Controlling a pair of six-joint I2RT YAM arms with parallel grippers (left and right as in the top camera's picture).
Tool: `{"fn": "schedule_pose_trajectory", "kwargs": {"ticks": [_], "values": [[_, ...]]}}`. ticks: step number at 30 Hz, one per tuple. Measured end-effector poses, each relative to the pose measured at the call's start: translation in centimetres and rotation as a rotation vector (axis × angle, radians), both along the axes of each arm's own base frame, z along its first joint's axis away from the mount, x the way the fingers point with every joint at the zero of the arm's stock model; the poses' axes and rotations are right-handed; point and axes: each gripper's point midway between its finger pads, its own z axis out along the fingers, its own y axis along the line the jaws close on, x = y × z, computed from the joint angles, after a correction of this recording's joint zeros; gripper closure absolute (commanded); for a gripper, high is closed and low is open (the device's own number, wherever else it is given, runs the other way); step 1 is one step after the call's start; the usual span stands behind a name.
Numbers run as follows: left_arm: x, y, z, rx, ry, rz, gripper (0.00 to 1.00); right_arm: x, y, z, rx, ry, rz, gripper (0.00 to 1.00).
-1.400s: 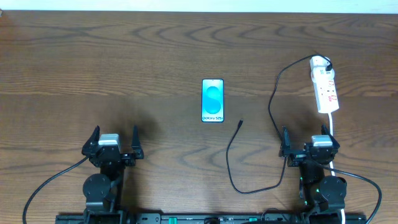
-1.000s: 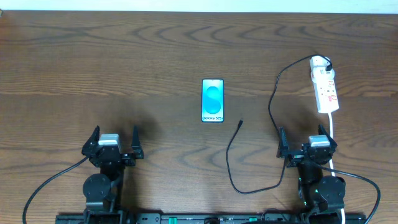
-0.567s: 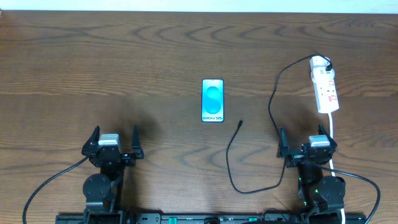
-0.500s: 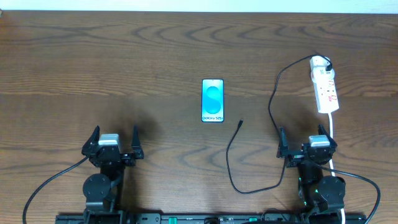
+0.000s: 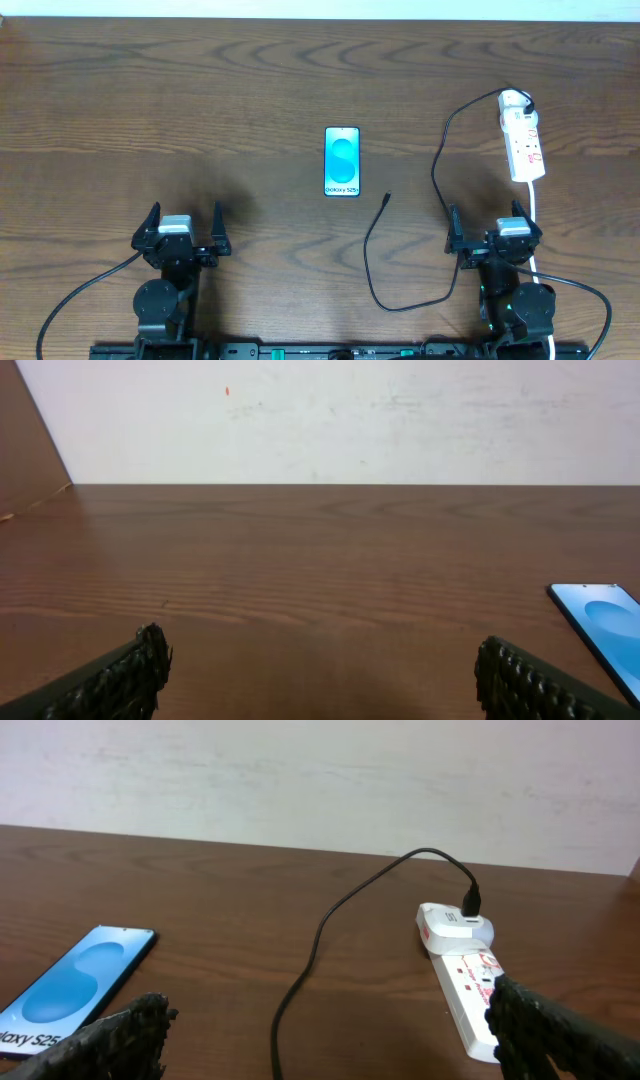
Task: Plug charger to phone and switch on socket
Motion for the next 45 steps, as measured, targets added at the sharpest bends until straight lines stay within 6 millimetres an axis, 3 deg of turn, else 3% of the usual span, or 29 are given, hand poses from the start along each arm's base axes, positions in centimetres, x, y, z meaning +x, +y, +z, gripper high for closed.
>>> {"fn": "schedule_pose_trajectory", "kwargs": {"ticks": [40, 45], "values": [[0.01, 0.01, 0.18, -0.034, -0.006, 0.004, 0.01, 0.0, 0.0, 0.0, 0.0, 0.0, 0.0, 0.01], [-0.08, 0.01, 0.26, -0.056, 0.057, 0.009, 0.01, 0.0, 0.0, 0.0, 0.0, 0.0, 0.0, 0.01]]}}
